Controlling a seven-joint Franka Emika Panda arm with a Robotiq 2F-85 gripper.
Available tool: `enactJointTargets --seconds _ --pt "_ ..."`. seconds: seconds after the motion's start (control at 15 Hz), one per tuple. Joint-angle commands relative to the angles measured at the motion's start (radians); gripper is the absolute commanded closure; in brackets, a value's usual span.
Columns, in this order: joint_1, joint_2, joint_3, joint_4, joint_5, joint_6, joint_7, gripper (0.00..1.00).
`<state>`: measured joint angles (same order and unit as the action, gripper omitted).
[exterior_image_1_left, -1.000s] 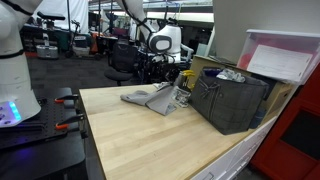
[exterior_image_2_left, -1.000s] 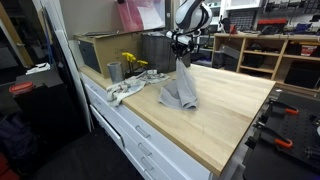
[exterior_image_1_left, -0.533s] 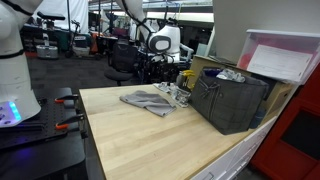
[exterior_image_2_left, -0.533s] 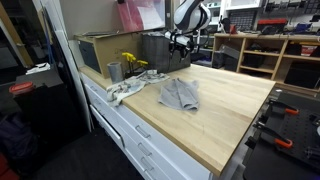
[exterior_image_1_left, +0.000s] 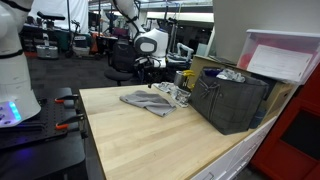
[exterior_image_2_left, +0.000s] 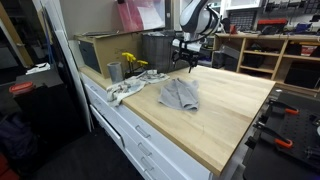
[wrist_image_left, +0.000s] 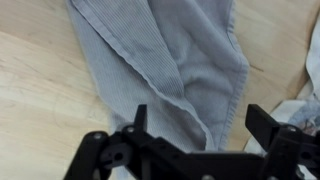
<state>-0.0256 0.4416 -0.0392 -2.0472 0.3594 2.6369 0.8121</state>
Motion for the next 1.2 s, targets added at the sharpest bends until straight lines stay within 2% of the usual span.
enactJointTargets --seconds 0.0,0.4,0.67,1.13 --pt "-0.052 -0.072 0.082 -0.161 0.109 0.03 -0.226 0.0" --pt "-0.062 -0.033 0.093 -0.248 0.213 0.025 -0.449 0.0" --pt "-0.07 -0.016 0.1 -0.263 0.253 0.024 -0.517 0.0" --pt "-0.067 0.011 0.14 -0.27 0.39 0.023 -0.609 0.0"
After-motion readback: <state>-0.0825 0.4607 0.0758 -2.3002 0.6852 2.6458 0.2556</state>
